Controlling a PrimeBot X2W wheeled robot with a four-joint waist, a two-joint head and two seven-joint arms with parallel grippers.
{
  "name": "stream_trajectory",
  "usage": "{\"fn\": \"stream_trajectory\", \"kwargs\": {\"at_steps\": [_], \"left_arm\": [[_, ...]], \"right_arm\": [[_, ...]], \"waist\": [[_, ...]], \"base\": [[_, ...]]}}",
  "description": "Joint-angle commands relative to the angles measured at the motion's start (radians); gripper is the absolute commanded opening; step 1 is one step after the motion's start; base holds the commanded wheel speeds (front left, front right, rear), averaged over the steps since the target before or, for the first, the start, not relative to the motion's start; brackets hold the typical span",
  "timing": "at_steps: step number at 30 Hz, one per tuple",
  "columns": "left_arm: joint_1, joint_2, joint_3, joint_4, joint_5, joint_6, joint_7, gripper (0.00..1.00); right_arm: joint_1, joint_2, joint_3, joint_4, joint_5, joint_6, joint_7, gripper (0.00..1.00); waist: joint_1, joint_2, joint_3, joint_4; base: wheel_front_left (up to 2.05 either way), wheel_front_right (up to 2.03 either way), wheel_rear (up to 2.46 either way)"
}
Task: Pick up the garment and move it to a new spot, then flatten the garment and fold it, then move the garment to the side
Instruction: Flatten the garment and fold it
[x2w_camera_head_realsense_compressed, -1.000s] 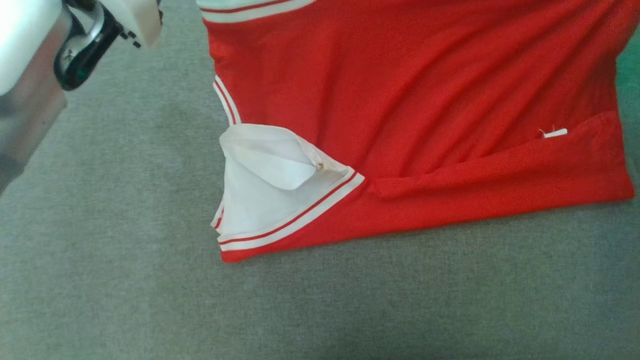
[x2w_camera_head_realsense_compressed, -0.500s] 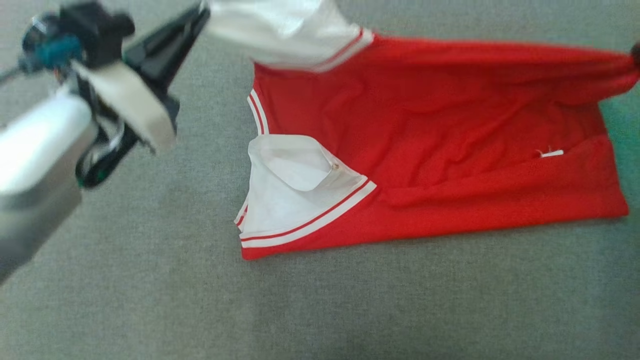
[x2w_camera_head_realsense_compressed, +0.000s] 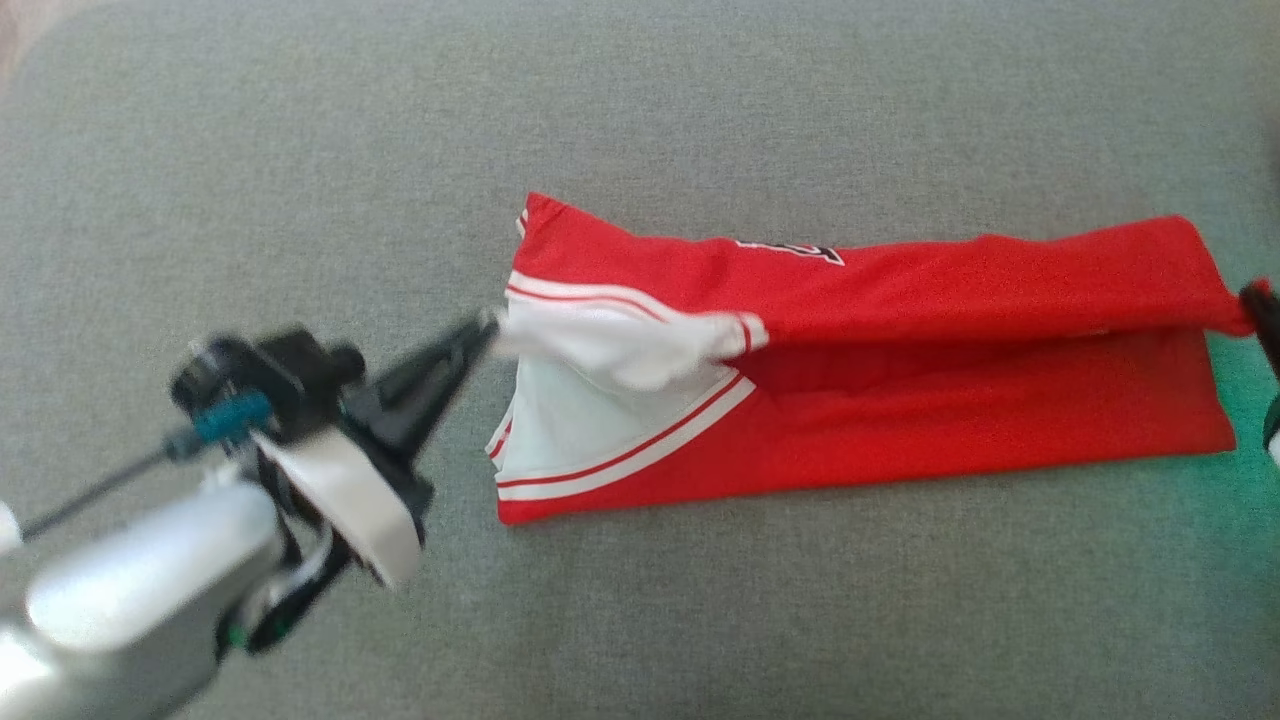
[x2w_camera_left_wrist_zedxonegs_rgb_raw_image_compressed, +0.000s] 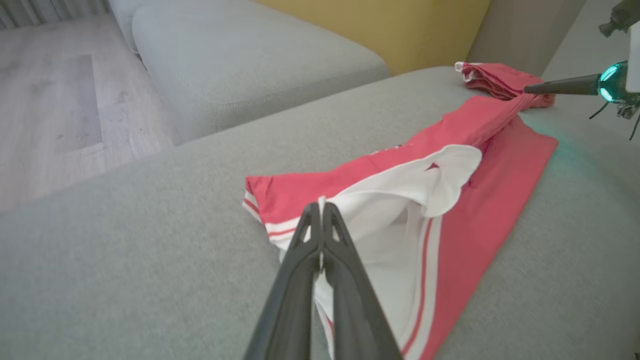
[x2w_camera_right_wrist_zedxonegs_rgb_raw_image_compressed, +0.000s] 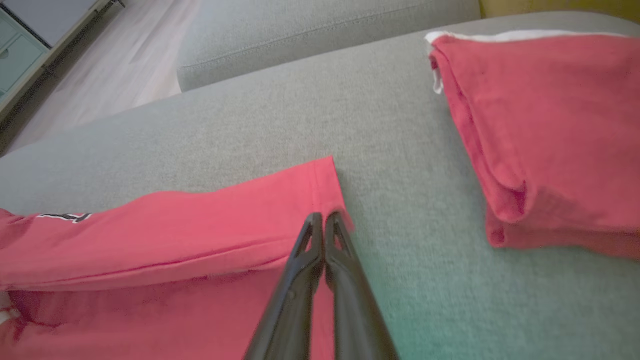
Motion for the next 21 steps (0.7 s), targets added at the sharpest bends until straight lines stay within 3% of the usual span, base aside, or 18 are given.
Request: {"fn": "stream_trajectory", "kwargs": {"at_steps": [1,5,6,7,8,9,13,18,21], "left_arm": [[-0.004,0.044,0.041,-0.024,0.009,0.012,-0.001,0.0],[0.063,0.02,0.038,-0.029,0.005,0.032,-0.011,0.0],[0.077,0.008,0.038,-0.024,-0.003,0.036,-0.019,0.45],[0.089,-0.005,0.038,-0.013,-0.006,0.036,-0.027,0.76],[0.1,-0.02,0.038,0.001,-0.01,0.036,-0.037,1.0],[0.112,-0.036,0.043,0.019,-0.018,0.044,-0.051,1.0],[0.169,-0.099,0.072,0.087,-0.023,0.098,-0.108,1.0],[0.297,-0.176,0.173,0.13,0.0,0.249,-0.133,1.0],[0.388,-0.232,0.287,0.097,0.092,0.333,-0.134,1.0]], "right_arm": [[0.028,-0.023,-0.014,-0.034,-0.008,0.007,0.0,0.0],[0.077,0.005,-0.043,-0.056,-0.039,0.007,0.014,0.0],[0.082,0.016,-0.054,-0.056,-0.05,0.007,0.011,0.0],[0.085,0.03,-0.065,-0.055,-0.061,0.007,0.009,0.13],[0.087,0.045,-0.075,-0.051,-0.071,0.007,0.006,0.81],[0.089,0.063,-0.086,-0.047,-0.082,0.007,-0.001,1.0],[0.12,0.127,-0.13,-0.034,-0.117,0.007,-0.036,1.0],[0.205,0.208,-0.19,-0.065,-0.149,0.007,-0.111,1.0],[0.252,0.276,-0.223,-0.082,-0.165,0.007,-0.154,1.0]], "waist": [[0.0002,-0.0001,-0.003,0.001],[0.0002,-0.0001,-0.002,0.003],[0.0002,-0.0001,0.001,0.003],[0.0002,-0.0001,0.003,0.002],[0.0002,-0.0001,0.003,0.003],[0.0002,-0.0001,0.002,0.002],[0.0002,-0.0001,-0.023,-0.001],[0.0002,-0.0001,-0.075,-0.006],[0.0002,-0.0001,-0.108,-0.003]], "base": [[0.0,0.0,0.0],[0.0,0.0,0.0],[0.0,0.0,0.0],[0.0,0.0,0.0],[0.0,0.0,0.0],[0.0,0.0,0.0],[0.0,0.0,0.0],[0.0,0.0,0.0],[0.0,0.0,0.0]]}}
